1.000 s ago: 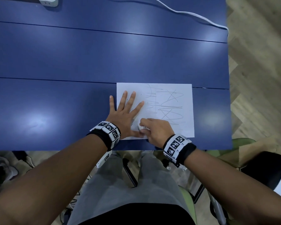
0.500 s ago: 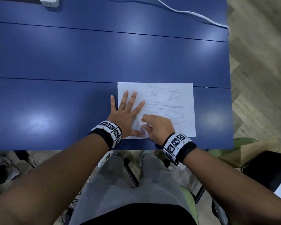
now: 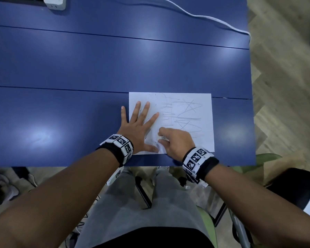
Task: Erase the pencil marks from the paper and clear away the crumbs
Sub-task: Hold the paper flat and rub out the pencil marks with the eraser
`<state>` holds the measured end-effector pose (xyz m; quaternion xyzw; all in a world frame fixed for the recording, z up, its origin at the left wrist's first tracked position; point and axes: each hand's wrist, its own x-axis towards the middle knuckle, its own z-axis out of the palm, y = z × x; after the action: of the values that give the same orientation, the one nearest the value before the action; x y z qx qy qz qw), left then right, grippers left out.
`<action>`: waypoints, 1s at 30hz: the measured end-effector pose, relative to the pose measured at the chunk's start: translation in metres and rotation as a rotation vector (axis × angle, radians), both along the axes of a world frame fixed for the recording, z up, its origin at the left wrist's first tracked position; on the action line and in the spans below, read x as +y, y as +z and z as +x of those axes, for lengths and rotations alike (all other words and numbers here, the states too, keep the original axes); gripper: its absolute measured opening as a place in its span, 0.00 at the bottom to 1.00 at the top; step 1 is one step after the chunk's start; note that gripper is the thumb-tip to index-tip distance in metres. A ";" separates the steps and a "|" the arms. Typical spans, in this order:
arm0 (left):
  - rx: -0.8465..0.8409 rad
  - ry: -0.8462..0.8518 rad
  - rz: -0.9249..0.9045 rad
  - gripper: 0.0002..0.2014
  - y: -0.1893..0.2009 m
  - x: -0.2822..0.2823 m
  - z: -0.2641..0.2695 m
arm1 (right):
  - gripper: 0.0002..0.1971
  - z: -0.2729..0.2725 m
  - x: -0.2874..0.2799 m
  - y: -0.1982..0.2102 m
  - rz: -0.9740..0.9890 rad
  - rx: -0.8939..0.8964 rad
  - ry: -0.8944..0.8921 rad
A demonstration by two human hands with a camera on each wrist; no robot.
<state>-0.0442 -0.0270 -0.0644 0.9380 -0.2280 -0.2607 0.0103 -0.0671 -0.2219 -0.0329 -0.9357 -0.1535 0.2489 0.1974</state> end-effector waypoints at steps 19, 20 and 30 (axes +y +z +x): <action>0.000 0.003 0.009 0.63 0.000 -0.001 0.000 | 0.09 -0.016 0.000 -0.001 0.029 0.024 -0.021; -0.002 0.003 0.005 0.63 0.000 -0.001 0.000 | 0.09 -0.016 -0.001 0.000 0.021 0.034 -0.004; -0.013 -0.001 0.013 0.64 0.000 -0.001 0.000 | 0.08 -0.012 0.001 -0.002 0.036 0.044 -0.004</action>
<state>-0.0437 -0.0279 -0.0648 0.9397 -0.2267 -0.2561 0.0026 -0.0794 -0.2207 -0.0347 -0.9266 -0.1514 0.2663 0.2181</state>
